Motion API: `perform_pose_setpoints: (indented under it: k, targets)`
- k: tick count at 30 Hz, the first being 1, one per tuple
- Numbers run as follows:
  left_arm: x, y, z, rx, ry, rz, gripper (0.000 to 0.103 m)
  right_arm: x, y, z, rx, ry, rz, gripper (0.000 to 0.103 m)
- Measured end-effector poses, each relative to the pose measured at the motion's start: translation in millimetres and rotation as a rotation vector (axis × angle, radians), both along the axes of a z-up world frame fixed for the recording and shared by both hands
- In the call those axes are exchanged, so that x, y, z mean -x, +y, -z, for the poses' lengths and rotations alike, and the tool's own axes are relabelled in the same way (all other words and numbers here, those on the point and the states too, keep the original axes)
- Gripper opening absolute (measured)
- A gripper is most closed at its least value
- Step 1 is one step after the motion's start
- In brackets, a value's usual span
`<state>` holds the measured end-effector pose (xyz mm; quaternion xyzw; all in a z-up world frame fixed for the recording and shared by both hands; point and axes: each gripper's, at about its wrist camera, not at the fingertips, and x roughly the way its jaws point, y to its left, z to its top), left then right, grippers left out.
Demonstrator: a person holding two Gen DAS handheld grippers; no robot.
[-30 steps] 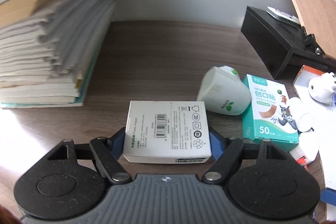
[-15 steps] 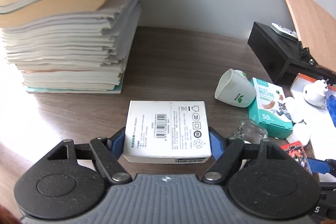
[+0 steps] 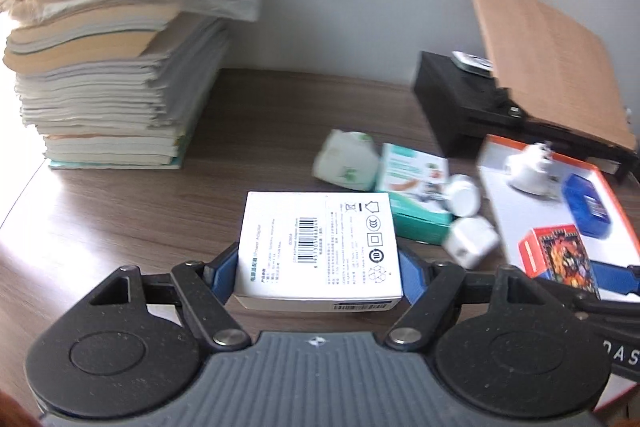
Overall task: Organize rigid objects
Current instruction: 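Lift and carry the white box and red card box toward the tray with both grippers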
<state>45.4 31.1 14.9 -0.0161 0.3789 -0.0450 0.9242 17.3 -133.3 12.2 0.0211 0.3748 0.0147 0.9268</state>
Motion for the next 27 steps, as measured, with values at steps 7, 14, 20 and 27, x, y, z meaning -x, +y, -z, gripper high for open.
perform_pose_setpoints:
  k: [7, 14, 20, 27]
  targets:
    - [20.9, -75.9, -17.6, 0.029, -0.031, 0.099, 0.079, 27.1, -71.0, -21.5, 0.002, -0.054, 0.089, 0.071]
    - [22.8, -146.2, -26.3, 0.028, -0.056, 0.196, 0.079, 44.6, -137.7, -25.7, -0.015, -0.08, 0.204, 0.071]
    - [26.3, -171.8, -28.4, 0.025, -0.073, 0.225, 0.079, 51.7, -167.1, -22.2, -0.039, -0.086, 0.242, 0.071]
    - [25.7, -177.6, -23.3, 0.002, -0.057, 0.213, 0.079, 56.1, -178.6, -15.2, -0.061, -0.074, 0.239, 0.071]
